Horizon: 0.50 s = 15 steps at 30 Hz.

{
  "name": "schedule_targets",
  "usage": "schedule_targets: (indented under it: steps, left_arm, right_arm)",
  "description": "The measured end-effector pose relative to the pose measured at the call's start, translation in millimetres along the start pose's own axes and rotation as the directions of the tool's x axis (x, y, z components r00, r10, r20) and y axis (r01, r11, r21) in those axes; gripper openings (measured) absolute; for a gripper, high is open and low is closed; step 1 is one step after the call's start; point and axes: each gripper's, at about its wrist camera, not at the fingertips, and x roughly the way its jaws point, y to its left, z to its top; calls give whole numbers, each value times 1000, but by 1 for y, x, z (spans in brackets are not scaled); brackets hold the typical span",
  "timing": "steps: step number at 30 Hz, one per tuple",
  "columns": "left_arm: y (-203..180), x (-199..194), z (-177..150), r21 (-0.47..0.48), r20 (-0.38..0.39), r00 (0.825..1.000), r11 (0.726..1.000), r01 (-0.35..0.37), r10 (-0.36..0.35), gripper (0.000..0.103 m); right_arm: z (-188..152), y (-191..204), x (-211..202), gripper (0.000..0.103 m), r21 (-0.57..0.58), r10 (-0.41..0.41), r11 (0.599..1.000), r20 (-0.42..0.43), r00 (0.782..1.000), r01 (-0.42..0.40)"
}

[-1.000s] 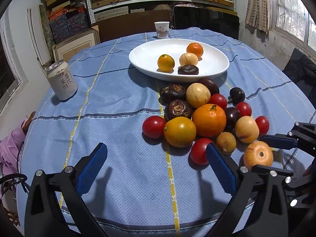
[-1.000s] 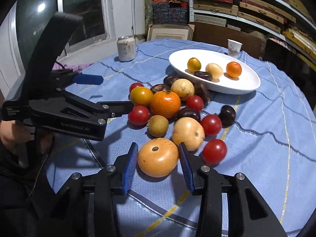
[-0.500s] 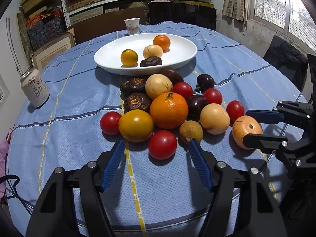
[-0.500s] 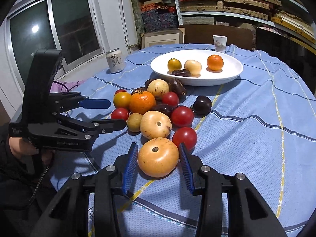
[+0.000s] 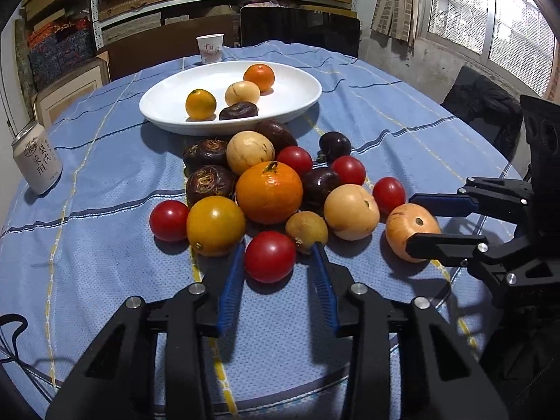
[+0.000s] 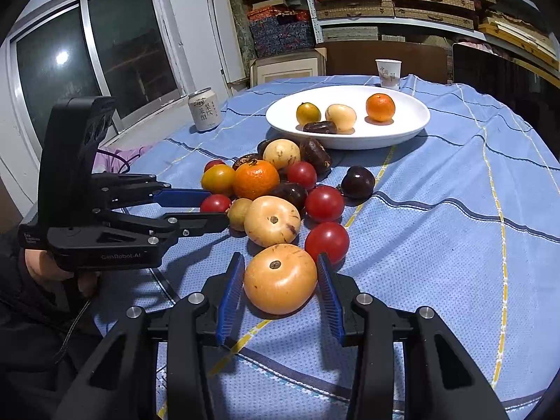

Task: Organize fruits
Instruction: 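Grasp a red tomato with left gripper while right lifts the peach fruit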

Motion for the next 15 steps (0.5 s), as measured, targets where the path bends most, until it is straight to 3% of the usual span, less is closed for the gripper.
schedule_targets:
  steps: [15]
  left_arm:
    - [11,-1,-2,-30,-13,999,999,-31,31,39]
  right_arm:
    - [0,-2,2,43,4,15,1000,0,1000,-15]
